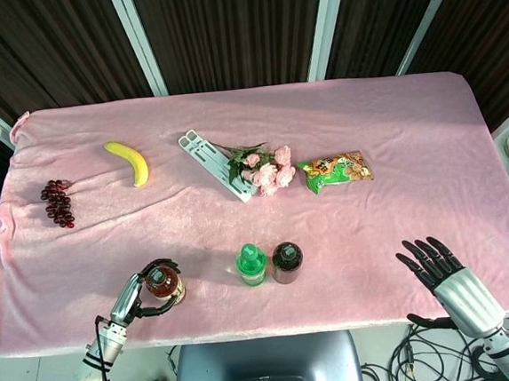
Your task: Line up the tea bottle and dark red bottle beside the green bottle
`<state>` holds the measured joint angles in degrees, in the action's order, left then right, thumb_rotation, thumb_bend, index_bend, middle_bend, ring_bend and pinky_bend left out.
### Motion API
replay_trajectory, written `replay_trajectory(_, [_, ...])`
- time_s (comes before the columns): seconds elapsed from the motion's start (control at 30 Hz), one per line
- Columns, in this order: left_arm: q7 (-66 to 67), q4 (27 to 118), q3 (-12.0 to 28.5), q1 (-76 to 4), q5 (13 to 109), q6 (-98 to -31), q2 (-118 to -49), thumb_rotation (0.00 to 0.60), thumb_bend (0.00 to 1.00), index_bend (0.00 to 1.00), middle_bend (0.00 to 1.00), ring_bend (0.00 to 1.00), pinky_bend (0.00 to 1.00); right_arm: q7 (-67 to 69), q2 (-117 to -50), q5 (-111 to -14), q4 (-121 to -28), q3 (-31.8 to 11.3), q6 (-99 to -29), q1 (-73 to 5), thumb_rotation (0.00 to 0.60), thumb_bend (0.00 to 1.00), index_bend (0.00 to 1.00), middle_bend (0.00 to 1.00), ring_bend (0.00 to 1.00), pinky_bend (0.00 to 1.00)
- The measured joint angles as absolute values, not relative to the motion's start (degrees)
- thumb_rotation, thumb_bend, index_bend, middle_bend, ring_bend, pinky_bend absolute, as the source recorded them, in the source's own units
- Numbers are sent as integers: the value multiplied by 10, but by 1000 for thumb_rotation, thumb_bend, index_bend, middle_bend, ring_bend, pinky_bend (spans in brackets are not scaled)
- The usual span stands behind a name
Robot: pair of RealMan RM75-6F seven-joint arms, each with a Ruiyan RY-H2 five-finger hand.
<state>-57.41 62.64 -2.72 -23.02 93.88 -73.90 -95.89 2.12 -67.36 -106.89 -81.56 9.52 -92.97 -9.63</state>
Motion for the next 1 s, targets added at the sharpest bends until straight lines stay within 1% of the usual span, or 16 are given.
replay_trajectory(0.1, [-571, 631, -29, -232, 937, -736, -957, 600, 325, 545, 619, 396, 335, 22, -672, -1070, -817, 93, -928, -95, 600, 222, 0, 0, 0, 102])
replay_trajectory(0.17, [-573, 634, -30, -232, 937, -737, -957, 600, 350, 594, 666, 440, 381, 23, -671, -1071, -818, 93, -926, -94, 600, 222, 0, 0, 0, 102])
replay_trajectory(0.3, [-575, 639, -24, -233, 932, -741, -959, 600, 400, 648, 703, 473, 433, 23, -670, -1072, -818, 92, -922, -94, 600, 222, 0, 0, 0, 102])
replay_trajectory(0.43, [-579, 646, -13, -238, 928, -746, -963, 600, 405, 663, 706, 474, 443, 22, -669, -1072, -820, 89, -916, -93, 600, 222, 0, 0, 0, 102])
replay_trajectory(0.67, [-544, 667, 7, -261, 929, -741, -975, 600, 396, 653, 681, 448, 416, 21, -669, -1071, -823, 86, -906, -93, 600, 222, 0, 0, 0, 102])
replay_trajectory(1.0, [-490, 690, 29, -297, 913, -700, -1000, 600, 387, 616, 632, 405, 367, 24, -668, -1070, -823, 83, -901, -92, 600, 222, 0, 0, 0, 102])
